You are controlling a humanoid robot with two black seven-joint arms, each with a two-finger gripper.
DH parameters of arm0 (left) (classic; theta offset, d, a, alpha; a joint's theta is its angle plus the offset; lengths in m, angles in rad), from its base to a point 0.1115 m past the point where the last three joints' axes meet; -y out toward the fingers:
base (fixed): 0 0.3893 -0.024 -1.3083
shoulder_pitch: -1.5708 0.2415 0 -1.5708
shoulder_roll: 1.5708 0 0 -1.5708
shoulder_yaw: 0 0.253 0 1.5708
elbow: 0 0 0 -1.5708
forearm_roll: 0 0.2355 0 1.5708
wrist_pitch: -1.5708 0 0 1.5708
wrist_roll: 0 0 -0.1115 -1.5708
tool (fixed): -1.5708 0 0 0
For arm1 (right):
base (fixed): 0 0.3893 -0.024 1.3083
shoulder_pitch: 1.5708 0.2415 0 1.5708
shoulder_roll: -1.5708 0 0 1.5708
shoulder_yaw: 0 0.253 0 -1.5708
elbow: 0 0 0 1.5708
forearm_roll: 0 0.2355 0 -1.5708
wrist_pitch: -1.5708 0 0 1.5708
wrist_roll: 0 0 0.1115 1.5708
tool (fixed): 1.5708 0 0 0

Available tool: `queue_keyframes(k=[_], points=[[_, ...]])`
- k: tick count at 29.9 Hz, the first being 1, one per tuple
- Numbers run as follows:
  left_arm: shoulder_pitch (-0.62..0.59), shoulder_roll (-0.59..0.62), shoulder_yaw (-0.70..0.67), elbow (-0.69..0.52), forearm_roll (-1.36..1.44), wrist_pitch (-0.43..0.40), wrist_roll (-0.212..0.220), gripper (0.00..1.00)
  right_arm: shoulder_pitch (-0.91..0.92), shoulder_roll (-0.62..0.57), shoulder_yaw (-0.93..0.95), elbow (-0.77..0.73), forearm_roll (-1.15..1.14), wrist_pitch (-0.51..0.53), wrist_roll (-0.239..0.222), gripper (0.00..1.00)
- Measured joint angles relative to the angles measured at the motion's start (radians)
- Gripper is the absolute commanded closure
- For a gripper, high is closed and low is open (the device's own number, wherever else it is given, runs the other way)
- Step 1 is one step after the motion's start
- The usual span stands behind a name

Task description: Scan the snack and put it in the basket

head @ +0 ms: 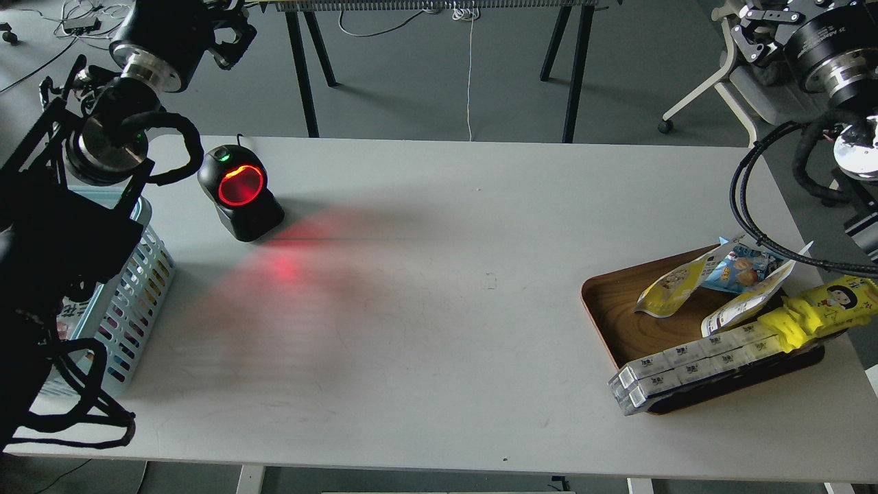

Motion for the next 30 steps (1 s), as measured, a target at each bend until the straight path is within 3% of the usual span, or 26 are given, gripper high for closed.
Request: queue_keyframes(k=[13, 19, 30], points=[[-0.005, 0.0, 0.002, 0.0, 0.003, 0.008, 0.015, 0.0, 0.013, -0.018, -0.013, 0.001, -0.038, 0.007, 0.0, 0.01], [-0.003, 0.008, 0.002, -0.002, 0.003, 0.013, 0.015, 0.0, 0.071, -0.119, -0.028, 0.063, -0.202, 0.014, 0.001, 0.01], [-0.002, 0.009, 0.0, -0.011, 0.003, 0.008, 0.009, 0.0, 0.132, -0.274, -0.086, 0.337, -0.666, 0.015, 0.003, 0.01]])
